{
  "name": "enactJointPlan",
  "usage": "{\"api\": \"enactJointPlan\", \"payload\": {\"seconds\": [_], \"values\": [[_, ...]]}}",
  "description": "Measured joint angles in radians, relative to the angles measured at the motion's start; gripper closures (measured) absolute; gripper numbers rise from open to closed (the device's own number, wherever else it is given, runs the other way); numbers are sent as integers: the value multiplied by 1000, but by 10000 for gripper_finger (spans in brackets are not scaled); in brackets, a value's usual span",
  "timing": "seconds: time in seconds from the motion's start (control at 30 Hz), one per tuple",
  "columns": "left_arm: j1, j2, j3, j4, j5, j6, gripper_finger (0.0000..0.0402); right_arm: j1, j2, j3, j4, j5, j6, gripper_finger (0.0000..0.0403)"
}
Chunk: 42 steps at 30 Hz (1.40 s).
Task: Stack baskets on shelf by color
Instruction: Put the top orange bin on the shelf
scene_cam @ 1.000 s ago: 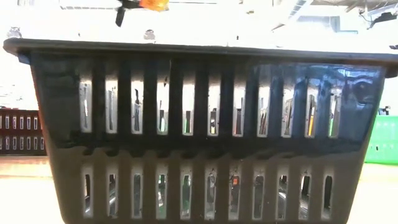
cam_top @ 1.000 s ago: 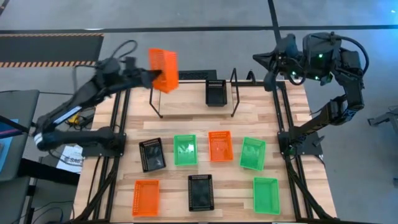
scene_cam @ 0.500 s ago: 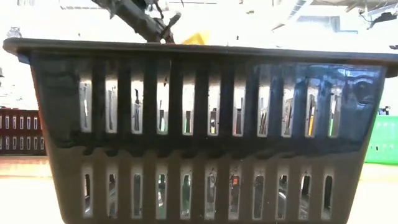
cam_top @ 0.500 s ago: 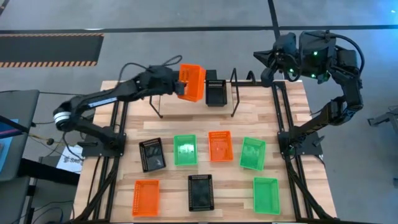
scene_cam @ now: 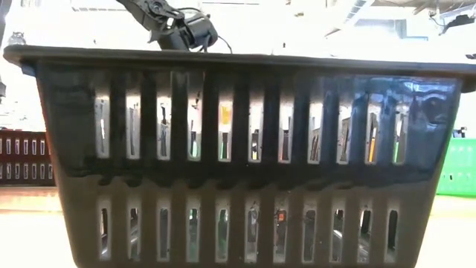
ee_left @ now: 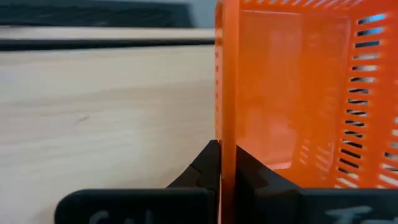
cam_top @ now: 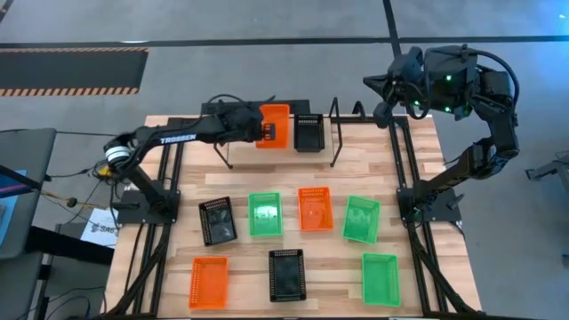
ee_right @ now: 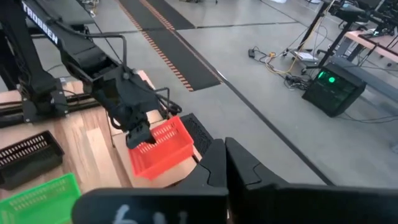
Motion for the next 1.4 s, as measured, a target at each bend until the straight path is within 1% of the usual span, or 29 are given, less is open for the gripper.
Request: {"api": "enactJointPlan", "payload": {"seconds": [0.07,0.27,0.43,0.6,1.4], "values": [[-3,6,39,-82,-22,-9,401,0,0,0,-18,0,-1,398],[-7,5,108,-199,-33,-45,401,0,0,0,-22,0,-25,400],[-7,5,112,-252,-32,-72,401,0,0,0,-23,0,-27,398],[-7,5,108,-261,-9,-93,401,0,0,0,-22,0,-30,400],[-7,5,107,-213,0,-69,401,0,0,0,-22,-1,-26,400]]}}
